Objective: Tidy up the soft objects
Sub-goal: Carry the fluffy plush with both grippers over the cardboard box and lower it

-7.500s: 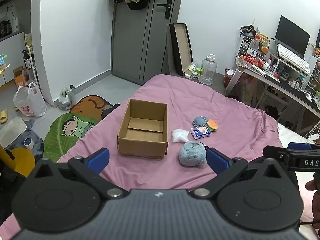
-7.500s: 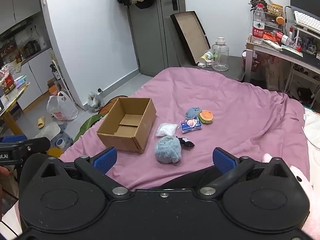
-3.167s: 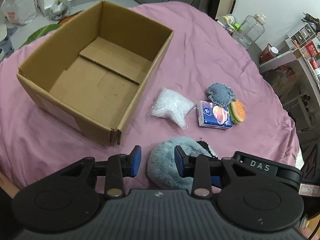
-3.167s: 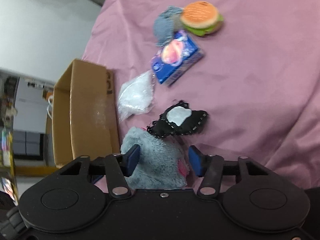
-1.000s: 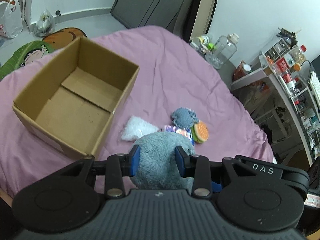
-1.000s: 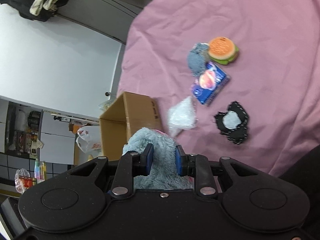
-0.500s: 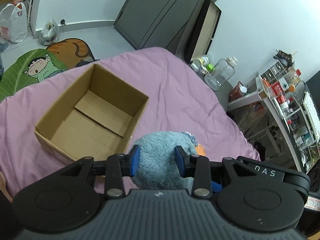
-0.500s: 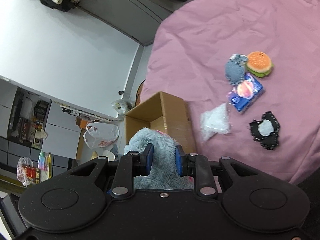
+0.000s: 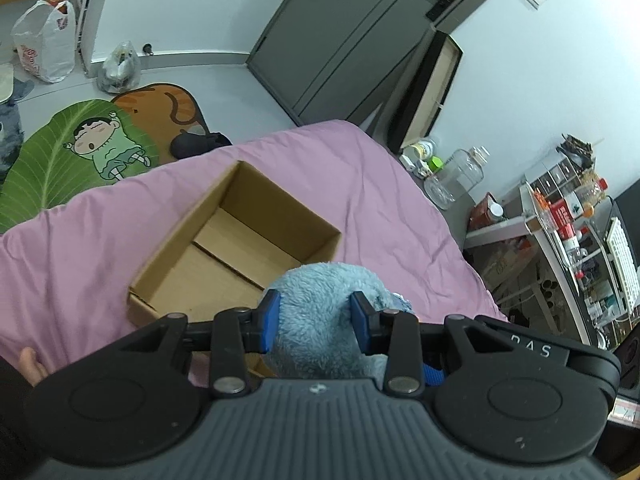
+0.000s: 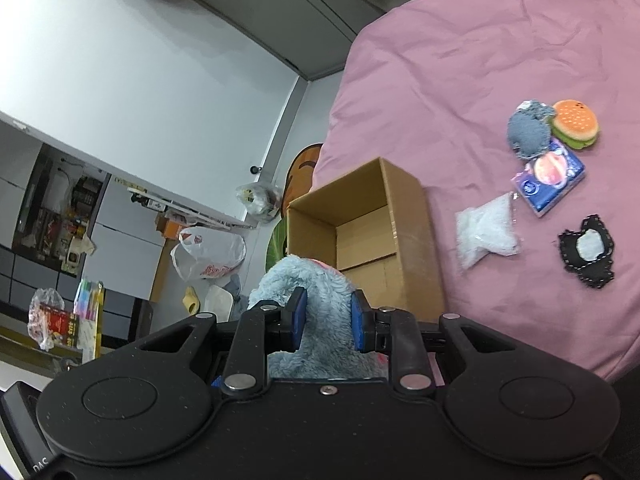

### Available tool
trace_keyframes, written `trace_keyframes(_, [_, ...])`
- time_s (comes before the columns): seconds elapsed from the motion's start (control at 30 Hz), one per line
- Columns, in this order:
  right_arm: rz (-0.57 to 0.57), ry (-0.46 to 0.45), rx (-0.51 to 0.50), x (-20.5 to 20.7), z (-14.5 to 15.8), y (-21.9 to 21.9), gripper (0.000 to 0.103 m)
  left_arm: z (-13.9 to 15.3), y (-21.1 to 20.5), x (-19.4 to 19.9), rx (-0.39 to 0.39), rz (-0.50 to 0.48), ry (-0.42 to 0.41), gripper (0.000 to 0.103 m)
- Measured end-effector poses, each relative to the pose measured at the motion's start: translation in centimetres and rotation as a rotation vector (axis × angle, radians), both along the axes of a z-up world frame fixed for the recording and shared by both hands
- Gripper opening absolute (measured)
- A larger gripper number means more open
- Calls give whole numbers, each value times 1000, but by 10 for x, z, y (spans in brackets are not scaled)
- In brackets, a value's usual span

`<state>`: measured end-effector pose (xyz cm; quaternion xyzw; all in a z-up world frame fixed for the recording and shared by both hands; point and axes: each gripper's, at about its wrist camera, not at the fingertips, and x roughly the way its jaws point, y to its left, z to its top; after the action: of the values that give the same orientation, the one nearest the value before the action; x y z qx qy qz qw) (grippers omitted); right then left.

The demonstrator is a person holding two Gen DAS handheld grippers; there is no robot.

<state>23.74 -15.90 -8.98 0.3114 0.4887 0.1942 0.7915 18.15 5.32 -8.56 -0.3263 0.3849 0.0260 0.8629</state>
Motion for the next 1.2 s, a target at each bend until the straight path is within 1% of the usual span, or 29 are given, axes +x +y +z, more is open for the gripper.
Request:
trace_keyframes(0.53, [43, -4, -58, 9, -8, 53, 24, -21, 51, 1, -56, 30, 28, 37])
trace_keyframes(0.77, [53, 19, -77, 19, -20, 70, 24, -38, 68, 12, -71, 40, 65, 37])
trace_keyframes(1.0, [50, 46, -94, 38, -32, 77, 25, -51, 72, 32, -75, 33, 105, 37])
trace_keyframes(1.2, [55, 86, -108, 49, -53, 80, 25, -69, 74, 44, -69, 23, 172, 37])
